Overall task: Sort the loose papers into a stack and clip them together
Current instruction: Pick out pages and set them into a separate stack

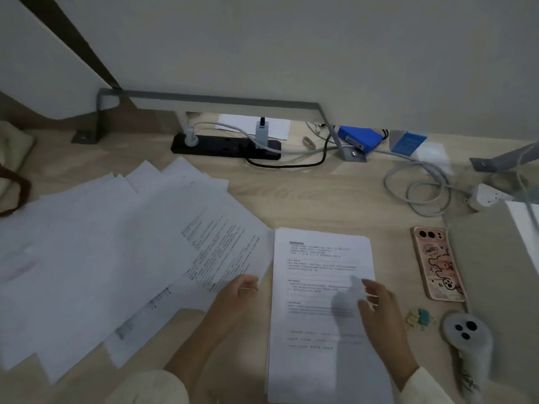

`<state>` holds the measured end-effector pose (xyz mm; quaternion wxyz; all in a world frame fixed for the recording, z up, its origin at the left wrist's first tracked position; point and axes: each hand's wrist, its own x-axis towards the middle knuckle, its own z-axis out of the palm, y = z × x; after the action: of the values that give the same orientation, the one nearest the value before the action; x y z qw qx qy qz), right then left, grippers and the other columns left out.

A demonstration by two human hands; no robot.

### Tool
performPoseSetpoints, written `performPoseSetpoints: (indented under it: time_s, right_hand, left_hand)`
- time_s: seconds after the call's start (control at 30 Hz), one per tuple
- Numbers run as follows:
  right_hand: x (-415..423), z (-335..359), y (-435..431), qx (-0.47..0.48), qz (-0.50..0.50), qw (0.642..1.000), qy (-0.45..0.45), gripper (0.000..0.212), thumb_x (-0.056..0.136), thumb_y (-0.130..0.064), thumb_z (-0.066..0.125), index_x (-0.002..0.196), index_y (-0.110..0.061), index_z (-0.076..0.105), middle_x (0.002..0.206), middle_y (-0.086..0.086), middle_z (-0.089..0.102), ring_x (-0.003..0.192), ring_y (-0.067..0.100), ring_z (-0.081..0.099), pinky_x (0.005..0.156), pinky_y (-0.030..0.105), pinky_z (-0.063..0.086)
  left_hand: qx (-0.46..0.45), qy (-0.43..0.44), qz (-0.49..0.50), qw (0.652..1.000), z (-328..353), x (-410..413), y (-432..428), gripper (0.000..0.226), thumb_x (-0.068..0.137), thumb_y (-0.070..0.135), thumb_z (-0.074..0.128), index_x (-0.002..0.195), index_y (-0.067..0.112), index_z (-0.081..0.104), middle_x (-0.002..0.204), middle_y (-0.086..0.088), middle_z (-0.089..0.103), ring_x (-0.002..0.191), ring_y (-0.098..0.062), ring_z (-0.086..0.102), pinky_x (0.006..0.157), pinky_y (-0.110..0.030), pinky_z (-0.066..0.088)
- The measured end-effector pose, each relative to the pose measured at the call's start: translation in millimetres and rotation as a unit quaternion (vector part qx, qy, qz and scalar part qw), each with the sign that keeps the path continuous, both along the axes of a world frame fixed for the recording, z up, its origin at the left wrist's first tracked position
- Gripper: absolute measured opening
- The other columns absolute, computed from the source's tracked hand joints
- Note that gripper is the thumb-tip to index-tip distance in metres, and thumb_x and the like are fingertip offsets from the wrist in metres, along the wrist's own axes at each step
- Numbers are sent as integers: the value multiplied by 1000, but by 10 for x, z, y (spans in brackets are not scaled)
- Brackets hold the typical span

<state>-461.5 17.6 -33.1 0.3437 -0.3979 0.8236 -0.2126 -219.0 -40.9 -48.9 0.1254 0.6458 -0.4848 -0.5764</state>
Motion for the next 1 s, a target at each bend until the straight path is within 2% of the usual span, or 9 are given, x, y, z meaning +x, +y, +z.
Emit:
performPoseSetpoints:
  time_s: [0.23,0.37,0.47,0.6,0.67,0.73,0.83,0.93,1.0]
  right_hand:
    - [1045,7,-536,-14,114,991,-73,31,92,-6,47,121,-12,51,124,9,48,100,17,50,72,18,39]
    - [1850,-66,-768,17,174,975,-140,31,92,-10,49,122,-14,50,129,8,49,105,16,51,82,23,39]
    - [2327,-106,-920,32,176,967,-180,36,92,-12,50,128,-12,47,131,9,48,105,15,49,83,23,37]
    - [2670,-226,-1095,22,114,978,-171,47,89,-8,54,134,-4,40,129,20,49,112,31,52,79,24,47]
    - [2755,-296,-1149,45,115,984,-132,48,87,-13,57,133,-7,42,123,18,54,107,32,55,86,36,49]
    - [2830,-334,-1156,64,102,984,-134,47,86,-16,58,130,-6,44,114,16,61,100,29,59,82,34,45]
    - [2912,-347,-1108,69,104,986,-107,35,84,-17,59,117,-6,57,105,12,64,90,22,57,74,27,41]
    - [2983,-301,-1082,78,128,982,-116,14,83,-13,57,86,0,63,82,9,61,73,19,55,64,29,42]
    - [3049,-207,-1074,67,141,971,-182,11,86,-9,55,76,-4,56,73,9,60,67,18,58,66,34,50]
  left_hand:
    - [-110,-74,91,987,58,1013,26,32,89,19,56,121,18,53,122,-1,52,115,-12,47,93,-22,35]
    - [-162,-212,59,962,30,1845,138,47,86,36,57,129,22,45,138,3,41,126,-17,41,97,-33,42]
    - [-143,-290,11,946,26,2292,205,88,67,72,40,140,23,34,151,1,27,140,-18,23,109,-34,29]
    - [-90,-321,-82,939,-89,2582,251,129,39,90,18,148,22,2,158,-4,-9,146,-18,-7,116,-31,7]
    - [-68,-317,-114,939,-151,2593,255,128,47,91,31,147,21,-7,156,-7,-18,145,-20,-14,117,-31,2]
    - [-68,-333,-127,932,-201,2558,248,113,68,74,50,147,19,-8,155,-10,-21,144,-23,-16,116,-32,1]
    - [-84,-365,-135,917,-235,2529,249,99,76,64,50,148,13,6,155,-20,-8,145,-36,-1,116,-37,14]
    - [-93,-406,-181,891,-287,2569,255,85,65,65,41,128,9,45,131,-28,51,115,-42,56,84,-39,53]
    - [-103,-412,-200,883,-306,2552,260,82,59,63,40,123,11,47,121,-26,61,106,-39,63,77,-42,55]
